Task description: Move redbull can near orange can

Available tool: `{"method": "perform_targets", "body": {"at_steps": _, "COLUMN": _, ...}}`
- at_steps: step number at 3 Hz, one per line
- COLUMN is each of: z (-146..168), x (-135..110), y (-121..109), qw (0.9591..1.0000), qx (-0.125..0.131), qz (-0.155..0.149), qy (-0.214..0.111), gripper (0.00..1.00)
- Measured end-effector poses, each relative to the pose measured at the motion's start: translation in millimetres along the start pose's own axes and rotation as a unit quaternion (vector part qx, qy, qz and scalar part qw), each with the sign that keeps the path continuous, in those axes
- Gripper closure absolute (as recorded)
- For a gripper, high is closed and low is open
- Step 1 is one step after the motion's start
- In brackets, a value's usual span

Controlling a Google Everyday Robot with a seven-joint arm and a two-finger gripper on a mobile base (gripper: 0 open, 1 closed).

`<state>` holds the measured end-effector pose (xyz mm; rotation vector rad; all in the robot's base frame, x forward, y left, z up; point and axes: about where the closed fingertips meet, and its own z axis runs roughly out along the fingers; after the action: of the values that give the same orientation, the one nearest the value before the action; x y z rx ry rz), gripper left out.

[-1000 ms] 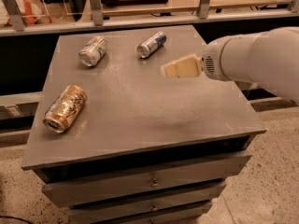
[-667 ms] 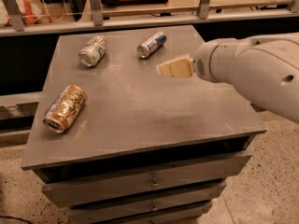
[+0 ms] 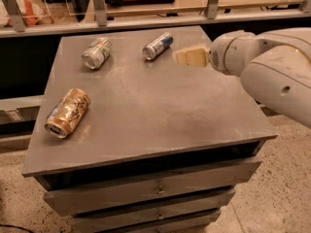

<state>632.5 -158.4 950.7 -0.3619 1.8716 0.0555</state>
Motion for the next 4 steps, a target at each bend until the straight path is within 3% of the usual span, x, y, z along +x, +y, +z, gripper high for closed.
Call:
{"method": "perform_targets", "body": {"at_steps": 1, "z": 25.6, "x": -15.8, "y": -13.8, "qw": 0.9998, "qx": 0.013, "qz": 0.009, "qy": -0.012, "gripper": 0.00}}
{"method": "perform_targets", "body": {"at_steps": 2, "z": 58.5, "x": -23.2, "y": 5.0, "qw": 0.9998, "qx": 0.004, "qz": 0.014, "qy": -0.015, "gripper": 0.00}}
{"method": "perform_targets", "body": {"at_steps": 3, "z": 87.6, "x": -15.0, "y": 37.0, "qw": 0.9989, "qx": -0.019, "qz": 0.041, "qy": -0.011, "gripper": 0.00}}
{"method": "perform_targets", "body": {"at_steps": 4, "z": 109.2, "x": -7.6, "y": 53.2, "qw": 0.9983, "qx": -0.024, "qz": 0.052, "qy": -0.007, "gripper": 0.00}}
